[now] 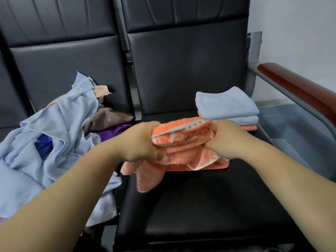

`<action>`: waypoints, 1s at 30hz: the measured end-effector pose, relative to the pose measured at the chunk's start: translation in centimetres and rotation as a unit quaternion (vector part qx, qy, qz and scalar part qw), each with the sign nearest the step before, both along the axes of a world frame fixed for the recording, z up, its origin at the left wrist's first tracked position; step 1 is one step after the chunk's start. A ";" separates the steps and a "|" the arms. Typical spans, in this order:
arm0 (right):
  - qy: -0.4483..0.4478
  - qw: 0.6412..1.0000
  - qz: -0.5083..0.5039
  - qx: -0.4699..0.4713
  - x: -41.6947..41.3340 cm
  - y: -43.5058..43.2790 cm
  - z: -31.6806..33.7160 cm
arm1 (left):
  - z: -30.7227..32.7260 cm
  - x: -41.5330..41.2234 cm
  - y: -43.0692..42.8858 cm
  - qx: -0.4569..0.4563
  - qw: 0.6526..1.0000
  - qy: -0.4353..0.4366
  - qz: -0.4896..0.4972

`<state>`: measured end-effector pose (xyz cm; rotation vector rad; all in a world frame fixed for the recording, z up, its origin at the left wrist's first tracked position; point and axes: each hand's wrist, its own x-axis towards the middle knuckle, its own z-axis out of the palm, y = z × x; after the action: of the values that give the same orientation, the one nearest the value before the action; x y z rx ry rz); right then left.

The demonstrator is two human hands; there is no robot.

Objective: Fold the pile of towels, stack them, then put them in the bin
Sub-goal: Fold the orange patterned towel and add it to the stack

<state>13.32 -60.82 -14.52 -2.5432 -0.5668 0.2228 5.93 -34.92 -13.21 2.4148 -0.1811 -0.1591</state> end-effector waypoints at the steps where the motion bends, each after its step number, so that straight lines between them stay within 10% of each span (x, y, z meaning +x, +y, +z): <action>1: 0.025 0.999 -0.003 0.031 0.2 -0.2 0.0 | 0.0 0.0 -0.1 0.114 0.993 -0.011 0.013; 4: 0.111 0.981 0.042 0.151 0.4 -0.5 0.0 | -0.4 0.3 0.4 0.155 0.984 -0.057 0.064; 8: 0.215 0.916 0.077 0.331 0.0 -0.1 0.1 | -0.5 0.7 1.5 -0.171 0.971 -0.072 0.151; 14: 0.030 0.999 0.029 -0.005 -0.5 0.8 0.0 | -0.4 0.7 0.0 -0.381 0.916 -0.064 0.108; 17: 0.012 0.996 -0.039 0.077 0.5 0.1 -0.3 | -0.1 0.1 0.2 -0.284 0.958 -0.009 0.035; 19: 0.078 0.983 -0.042 0.162 1.0 -0.3 -0.4 | 0.3 0.0 0.1 -0.034 0.999 -0.020 0.023; 22: 0.164 0.954 -0.006 0.249 1.0 -0.3 -1.2 | 0.2 0.3 0.2 0.185 0.978 -0.075 0.066; 26: 0.238 0.919 0.055 0.309 0.7 0.0 -0.8 | -0.4 0.5 2.0 -0.083 0.981 -0.085 0.156; 30: 0.069 0.995 0.058 0.032 0.2 0.4 -0.1 | -0.7 0.3 1.0 -0.297 0.940 -0.090 0.139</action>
<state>13.55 -60.37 -14.65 -2.4127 -0.6570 0.4112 6.27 -33.91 -13.96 1.8198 0.0328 0.2206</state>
